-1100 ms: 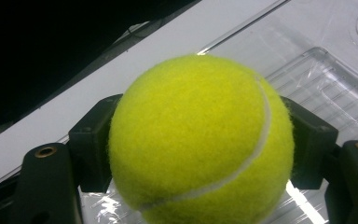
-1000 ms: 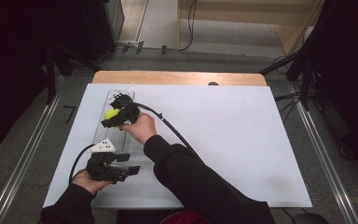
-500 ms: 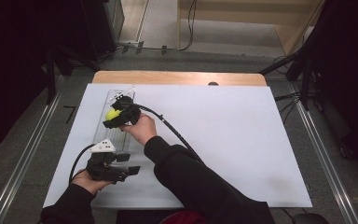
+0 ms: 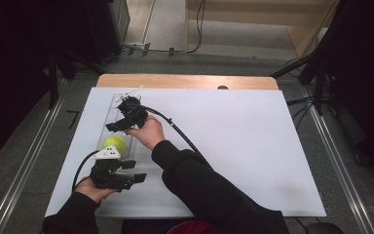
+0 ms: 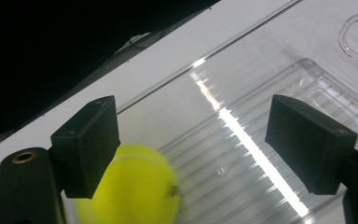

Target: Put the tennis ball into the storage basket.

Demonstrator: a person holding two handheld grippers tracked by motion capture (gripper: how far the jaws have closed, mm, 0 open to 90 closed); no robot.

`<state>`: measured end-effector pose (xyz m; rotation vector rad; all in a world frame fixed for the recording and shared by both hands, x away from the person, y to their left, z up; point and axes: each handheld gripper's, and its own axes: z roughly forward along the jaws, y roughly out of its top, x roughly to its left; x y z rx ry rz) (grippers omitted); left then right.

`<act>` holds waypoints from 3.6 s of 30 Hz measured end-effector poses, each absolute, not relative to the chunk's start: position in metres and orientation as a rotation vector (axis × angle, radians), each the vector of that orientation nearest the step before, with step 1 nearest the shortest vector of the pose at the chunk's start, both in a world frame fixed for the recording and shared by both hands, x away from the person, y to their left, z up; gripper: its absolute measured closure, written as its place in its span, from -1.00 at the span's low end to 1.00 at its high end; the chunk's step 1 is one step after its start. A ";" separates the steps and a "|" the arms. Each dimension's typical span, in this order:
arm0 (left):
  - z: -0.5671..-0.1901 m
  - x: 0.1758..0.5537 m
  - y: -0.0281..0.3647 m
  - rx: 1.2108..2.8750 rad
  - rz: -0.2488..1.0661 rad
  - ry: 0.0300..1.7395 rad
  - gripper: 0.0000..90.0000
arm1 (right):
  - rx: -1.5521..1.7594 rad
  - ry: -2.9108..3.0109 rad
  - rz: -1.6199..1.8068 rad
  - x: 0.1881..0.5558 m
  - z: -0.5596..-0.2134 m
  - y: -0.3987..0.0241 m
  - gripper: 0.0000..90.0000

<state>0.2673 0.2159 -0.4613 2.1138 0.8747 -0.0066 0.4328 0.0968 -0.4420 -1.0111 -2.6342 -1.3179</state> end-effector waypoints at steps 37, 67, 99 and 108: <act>-0.462 0.266 0.217 2.119 -0.003 0.886 -0.34 | -1.001 -2.598 -1.266 0.424 -0.424 0.027 -0.61; -0.463 0.266 0.217 2.121 0.005 0.887 -0.34 | -1.018 -2.609 -1.244 0.410 -0.418 -0.025 -0.59; -0.464 0.267 0.217 2.130 0.001 0.894 -0.34 | -1.033 -2.605 -1.226 0.387 -0.423 -0.078 -0.59; -0.465 0.267 0.217 2.130 0.000 0.896 -0.34 | -1.043 -2.591 -1.242 0.379 -0.428 -0.096 -0.59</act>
